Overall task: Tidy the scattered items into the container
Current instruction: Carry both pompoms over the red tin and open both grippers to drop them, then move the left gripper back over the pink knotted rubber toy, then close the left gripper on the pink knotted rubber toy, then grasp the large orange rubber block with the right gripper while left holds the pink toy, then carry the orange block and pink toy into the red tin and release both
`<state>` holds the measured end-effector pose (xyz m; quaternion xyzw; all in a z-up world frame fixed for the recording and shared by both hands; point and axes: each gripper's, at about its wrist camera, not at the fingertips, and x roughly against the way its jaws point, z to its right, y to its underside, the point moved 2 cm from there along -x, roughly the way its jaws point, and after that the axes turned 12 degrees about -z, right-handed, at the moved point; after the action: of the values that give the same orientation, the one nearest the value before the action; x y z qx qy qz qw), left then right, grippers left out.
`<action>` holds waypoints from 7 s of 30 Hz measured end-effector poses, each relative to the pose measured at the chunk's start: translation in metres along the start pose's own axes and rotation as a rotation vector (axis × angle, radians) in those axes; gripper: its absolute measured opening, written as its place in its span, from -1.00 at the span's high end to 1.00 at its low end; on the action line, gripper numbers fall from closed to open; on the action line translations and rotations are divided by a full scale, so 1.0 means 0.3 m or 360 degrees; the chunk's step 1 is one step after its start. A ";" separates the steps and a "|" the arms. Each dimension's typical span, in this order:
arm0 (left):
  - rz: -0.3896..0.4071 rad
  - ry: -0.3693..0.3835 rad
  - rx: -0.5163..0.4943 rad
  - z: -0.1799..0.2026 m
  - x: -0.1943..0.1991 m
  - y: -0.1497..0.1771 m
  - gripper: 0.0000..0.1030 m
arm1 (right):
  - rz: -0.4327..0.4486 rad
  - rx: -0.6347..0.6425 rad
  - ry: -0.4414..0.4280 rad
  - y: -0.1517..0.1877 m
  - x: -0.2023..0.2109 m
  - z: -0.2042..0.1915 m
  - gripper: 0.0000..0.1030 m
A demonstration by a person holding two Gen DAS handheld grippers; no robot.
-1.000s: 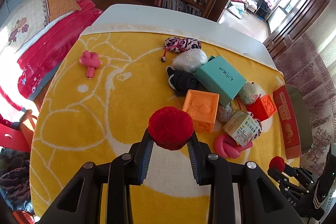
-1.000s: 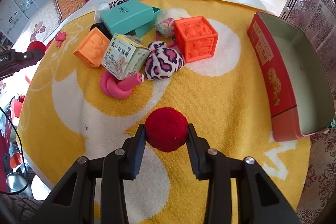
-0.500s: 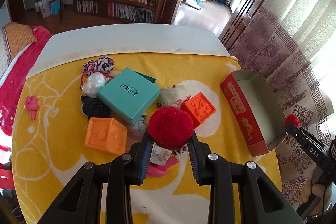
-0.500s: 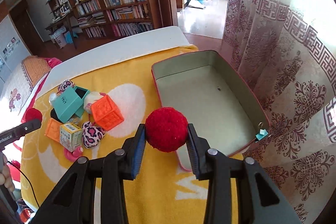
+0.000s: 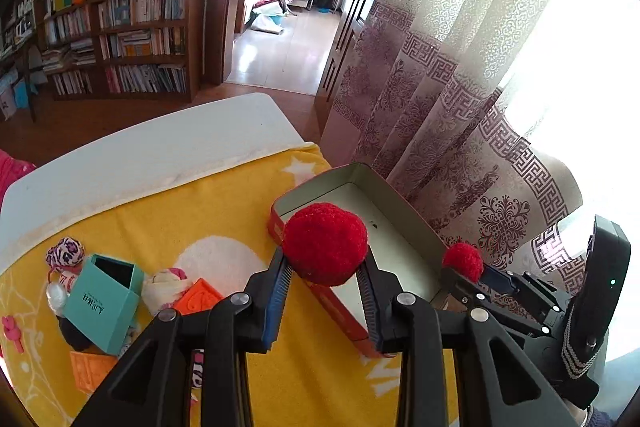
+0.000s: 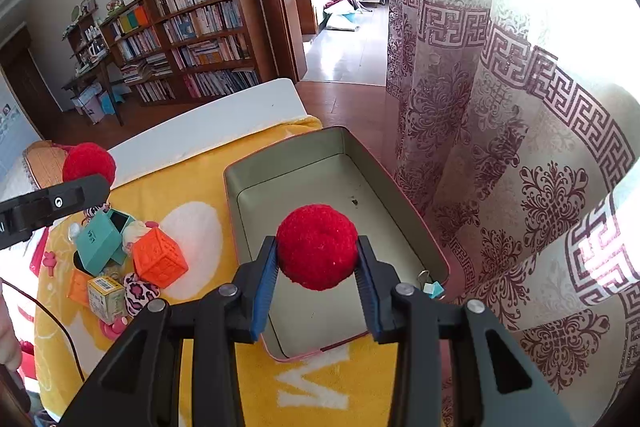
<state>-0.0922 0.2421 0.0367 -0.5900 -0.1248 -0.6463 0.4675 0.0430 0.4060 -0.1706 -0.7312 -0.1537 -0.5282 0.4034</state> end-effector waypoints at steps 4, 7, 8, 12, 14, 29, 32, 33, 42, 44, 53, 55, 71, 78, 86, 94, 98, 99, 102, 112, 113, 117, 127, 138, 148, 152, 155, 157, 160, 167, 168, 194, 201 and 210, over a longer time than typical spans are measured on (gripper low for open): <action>0.0055 0.0033 -0.0067 0.079 0.010 -0.070 -0.64 | -0.0019 -0.0030 -0.0018 0.001 -0.013 0.012 0.06; 0.0090 0.0058 -0.0089 0.102 0.020 -0.093 -0.64 | -0.0035 -0.0059 -0.0035 0.017 -0.022 0.022 -0.26; 0.0087 0.0057 -0.0080 0.096 0.019 -0.094 -0.65 | -0.0037 -0.0066 -0.0035 0.022 -0.024 0.023 -0.31; 0.0042 0.0046 0.0018 0.027 0.015 -0.059 -0.65 | -0.0064 -0.0085 -0.0040 0.037 -0.038 0.027 -0.33; 0.0024 0.0041 0.0095 -0.022 0.019 -0.024 -0.65 | -0.0081 -0.0099 -0.0044 0.045 -0.049 0.029 -0.34; 0.0005 -0.0199 0.0506 -0.356 0.167 0.273 -0.64 | -0.0119 -0.0020 -0.0123 0.084 -0.053 -0.128 -0.37; 0.0007 -0.0237 0.0567 -0.410 0.201 0.341 -0.65 | -0.0120 0.0021 -0.0142 0.098 -0.046 -0.183 -0.41; 0.0007 -0.0249 0.0587 -0.429 0.209 0.360 -0.65 | -0.0123 0.0036 -0.0148 0.105 -0.046 -0.202 -0.41; 0.0004 -0.0305 0.0808 -0.606 0.280 0.545 -0.65 | -0.0161 0.0160 -0.0195 0.152 -0.051 -0.359 -0.41; 0.0006 -0.0318 0.0844 -0.638 0.296 0.575 -0.65 | -0.0169 0.0185 -0.0206 0.162 -0.053 -0.393 -0.41; -0.0022 -0.0348 0.0971 -0.773 0.329 0.694 -0.64 | -0.0200 0.0263 -0.0233 0.191 -0.065 -0.525 -0.41; -0.0034 -0.0343 0.0980 -0.791 0.327 0.708 -0.65 | -0.0209 0.0268 -0.0237 0.197 -0.069 -0.546 -0.41; -0.0131 -0.0298 0.1024 -0.919 0.284 0.758 -0.64 | -0.0349 0.0309 -0.0246 0.239 -0.153 -0.697 -0.51; -0.0184 -0.0281 0.1012 -0.959 0.253 0.767 -0.65 | -0.0405 0.0349 -0.0274 0.234 -0.205 -0.795 -0.51; -0.0221 -0.0259 0.1089 -1.035 0.234 0.798 -0.65 | -0.0469 0.0375 -0.0272 0.232 -0.269 -0.880 -0.51; -0.0230 -0.0254 0.1129 -1.104 0.228 0.817 -0.65 | -0.0459 0.0428 -0.0309 0.206 -0.281 -0.980 -0.51; -0.0236 -0.0256 0.1162 -1.141 0.229 0.836 -0.65 | -0.0465 0.0523 -0.0345 0.204 -0.296 -1.080 -0.51; -0.0236 -0.0258 0.1175 -1.153 0.230 0.841 -0.65 | -0.0469 0.0548 -0.0357 0.208 -0.302 -1.107 -0.51; -0.0233 -0.0273 0.1212 -1.194 0.236 0.856 -0.65 | -0.0474 0.0617 -0.0351 0.219 -0.329 -1.173 -0.54; -0.0158 -0.0374 0.1362 -1.422 0.265 0.858 -0.65 | -0.0552 0.0628 -0.0192 0.231 -0.459 -1.233 -0.54; -0.0147 -0.0395 0.1368 -1.449 0.261 0.851 -0.65 | -0.0556 0.0622 -0.0187 0.229 -0.468 -1.234 -0.54; -0.0146 -0.0437 0.1411 -1.558 0.231 0.823 -0.65 | -0.0572 0.0608 -0.0180 0.224 -0.492 -1.237 -0.54; -0.0162 -0.0435 0.1457 -1.701 0.126 0.734 -0.64 | -0.0556 0.0611 -0.0184 0.219 -0.497 -1.238 -0.57; -0.0218 -0.0501 0.1420 -1.750 0.039 0.689 -0.64 | -0.0560 0.0624 -0.0182 0.219 -0.500 -1.247 -0.57; -0.0225 -0.0694 0.1263 -1.736 0.017 0.661 -0.15 | -0.0560 0.0629 -0.0178 0.216 -0.502 -1.249 -0.57; -0.0185 -0.0660 0.1252 -1.737 0.036 0.670 0.05 | -0.0562 0.0630 -0.0177 0.218 -0.501 -1.250 -0.57; -0.0163 -0.0645 0.1273 -1.738 0.055 0.678 0.05 | -0.0563 0.0630 -0.0177 0.219 -0.500 -1.251 -0.57; -0.0143 -0.0639 0.1282 -1.733 0.072 0.684 0.05 | -0.0563 0.0631 -0.0179 0.220 -0.499 -1.250 -0.57; -0.0114 -0.0613 0.1301 -1.722 0.104 0.694 0.05 | -0.0562 0.0632 -0.0180 0.220 -0.497 -1.249 -0.57; -0.0070 -0.0568 0.1317 -1.681 0.164 0.705 0.05 | -0.0567 0.0615 -0.0177 0.210 -0.502 -1.256 -0.57; -0.0067 -0.0560 0.1314 -1.673 0.169 0.705 0.05 | -0.0567 0.0616 -0.0177 0.210 -0.503 -1.258 -0.57; 0.0005 -0.0423 0.1133 -1.301 0.198 0.607 0.05 | -0.0376 0.0630 -0.0334 0.217 -0.234 -1.019 -0.29; 0.0047 -0.0379 0.1077 -1.061 0.197 0.537 0.05 | -0.0253 0.0487 -0.0280 0.147 -0.117 -0.732 -0.29; 0.0069 -0.0308 0.0858 -0.716 0.136 0.378 0.05 | -0.0113 0.0205 -0.0151 0.056 -0.029 -0.298 -0.30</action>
<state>-0.1402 0.0100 -0.0302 -0.5060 -0.3234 -0.5203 0.6071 -0.0076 0.3300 -0.1752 -0.7221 -0.2321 -0.4958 0.4228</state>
